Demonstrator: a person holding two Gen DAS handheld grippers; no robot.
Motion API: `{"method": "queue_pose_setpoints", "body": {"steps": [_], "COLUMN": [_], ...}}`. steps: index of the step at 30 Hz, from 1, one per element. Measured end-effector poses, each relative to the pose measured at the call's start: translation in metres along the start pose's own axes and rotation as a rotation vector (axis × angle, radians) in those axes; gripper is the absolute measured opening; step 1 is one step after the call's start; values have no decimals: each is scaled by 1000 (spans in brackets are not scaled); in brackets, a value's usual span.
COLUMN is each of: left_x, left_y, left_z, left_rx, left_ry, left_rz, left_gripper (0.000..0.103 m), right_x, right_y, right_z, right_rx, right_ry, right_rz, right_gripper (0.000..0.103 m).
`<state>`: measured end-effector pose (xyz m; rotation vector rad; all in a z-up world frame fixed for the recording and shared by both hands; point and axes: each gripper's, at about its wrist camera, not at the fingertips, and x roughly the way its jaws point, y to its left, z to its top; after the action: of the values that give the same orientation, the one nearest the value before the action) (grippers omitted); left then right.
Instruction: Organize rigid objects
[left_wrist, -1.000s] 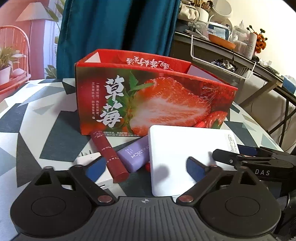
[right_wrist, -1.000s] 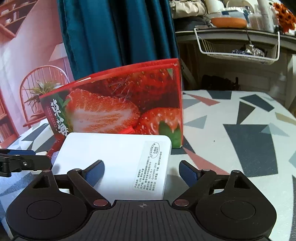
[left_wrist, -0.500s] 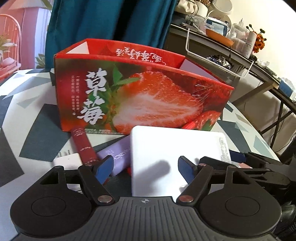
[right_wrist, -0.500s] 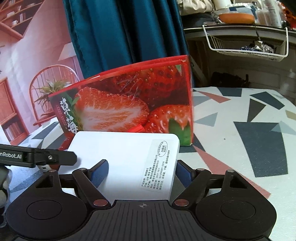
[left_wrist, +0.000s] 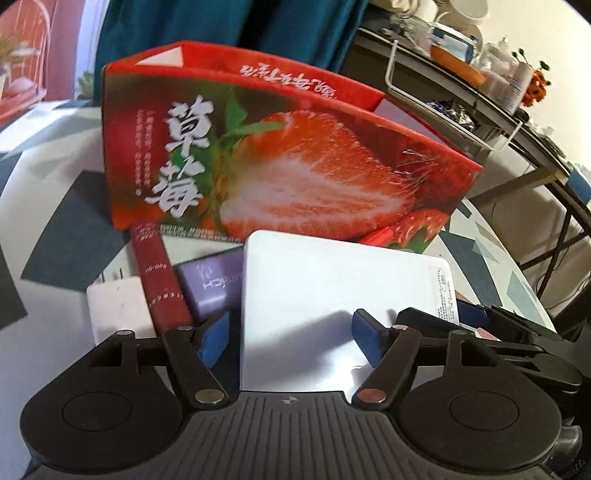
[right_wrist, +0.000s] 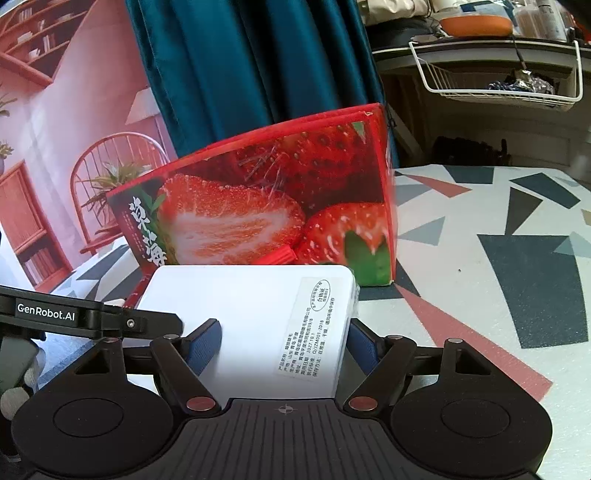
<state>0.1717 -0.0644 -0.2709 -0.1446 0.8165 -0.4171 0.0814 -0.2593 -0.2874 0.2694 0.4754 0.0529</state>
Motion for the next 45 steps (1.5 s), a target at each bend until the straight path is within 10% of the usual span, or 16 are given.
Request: {"method": "queue_pose_setpoints", "body": {"steps": [23,45], "left_x": [-9,-85], "left_y": [-21,-1], "left_z": [-8,31], "left_rx": [58,-47], "left_ry": [16,-233], "left_rz": [16,-47], "left_gripper": [74,74], "right_x": [-3,-41], "right_y": [-2,63], "right_z": [3,75], "right_rx": [17,-189], "right_ry": [3,-28], "right_rz": [13,-15], "right_gripper": [71,64]}}
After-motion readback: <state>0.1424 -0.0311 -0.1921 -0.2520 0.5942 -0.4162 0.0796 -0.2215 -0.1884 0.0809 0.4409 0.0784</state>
